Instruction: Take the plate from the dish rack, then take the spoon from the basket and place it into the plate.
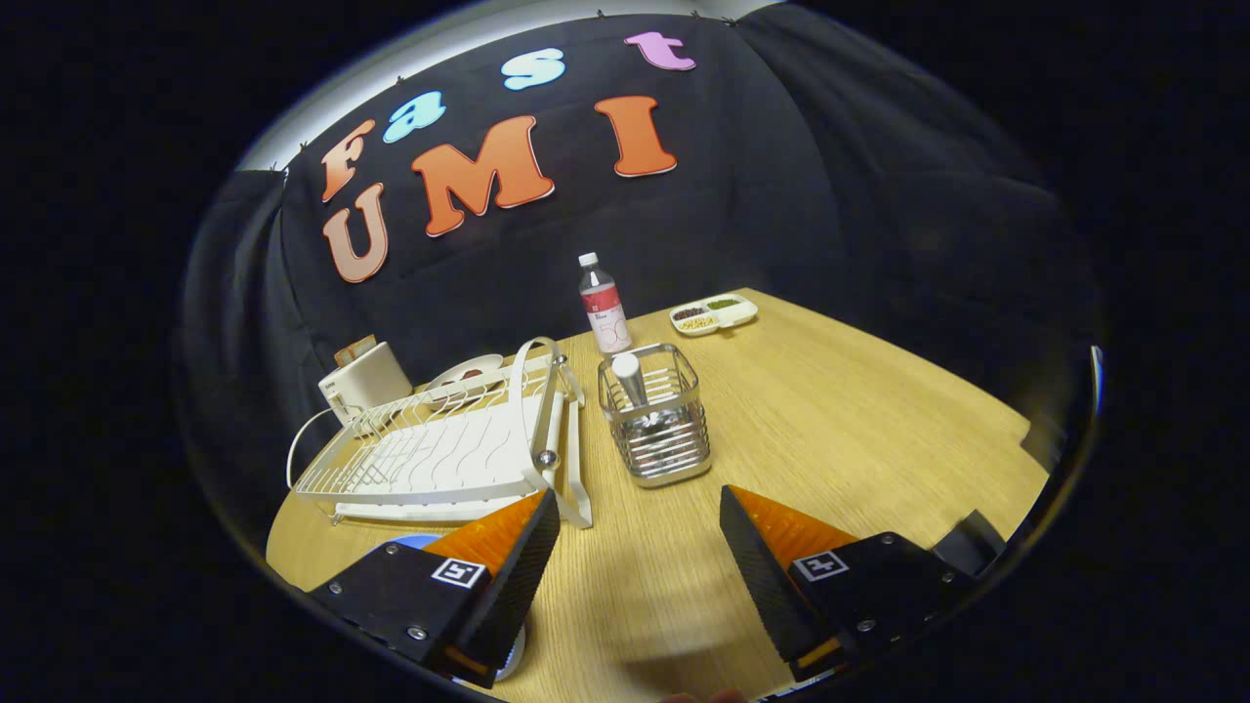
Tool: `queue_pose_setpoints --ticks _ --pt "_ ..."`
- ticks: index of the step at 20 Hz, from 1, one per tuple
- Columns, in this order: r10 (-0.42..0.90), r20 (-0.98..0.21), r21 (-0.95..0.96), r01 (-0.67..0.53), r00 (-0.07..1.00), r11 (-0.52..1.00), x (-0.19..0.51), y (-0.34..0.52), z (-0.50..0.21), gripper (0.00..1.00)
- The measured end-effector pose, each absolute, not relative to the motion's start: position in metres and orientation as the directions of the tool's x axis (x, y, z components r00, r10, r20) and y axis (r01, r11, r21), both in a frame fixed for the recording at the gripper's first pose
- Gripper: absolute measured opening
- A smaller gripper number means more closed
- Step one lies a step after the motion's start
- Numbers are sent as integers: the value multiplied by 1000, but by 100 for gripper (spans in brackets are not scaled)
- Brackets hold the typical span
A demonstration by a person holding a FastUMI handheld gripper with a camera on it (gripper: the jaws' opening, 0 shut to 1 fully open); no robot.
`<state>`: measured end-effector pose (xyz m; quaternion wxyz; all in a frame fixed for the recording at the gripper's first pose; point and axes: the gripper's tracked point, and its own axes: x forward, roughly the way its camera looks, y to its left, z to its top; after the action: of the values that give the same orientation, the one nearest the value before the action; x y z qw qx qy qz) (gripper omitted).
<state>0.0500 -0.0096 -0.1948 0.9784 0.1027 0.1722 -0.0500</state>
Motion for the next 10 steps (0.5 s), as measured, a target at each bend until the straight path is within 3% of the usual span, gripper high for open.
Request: queue_pose_setpoints --ticks 10 --pt "-126 -152 1 127 980 992 107 -21 -155 98"
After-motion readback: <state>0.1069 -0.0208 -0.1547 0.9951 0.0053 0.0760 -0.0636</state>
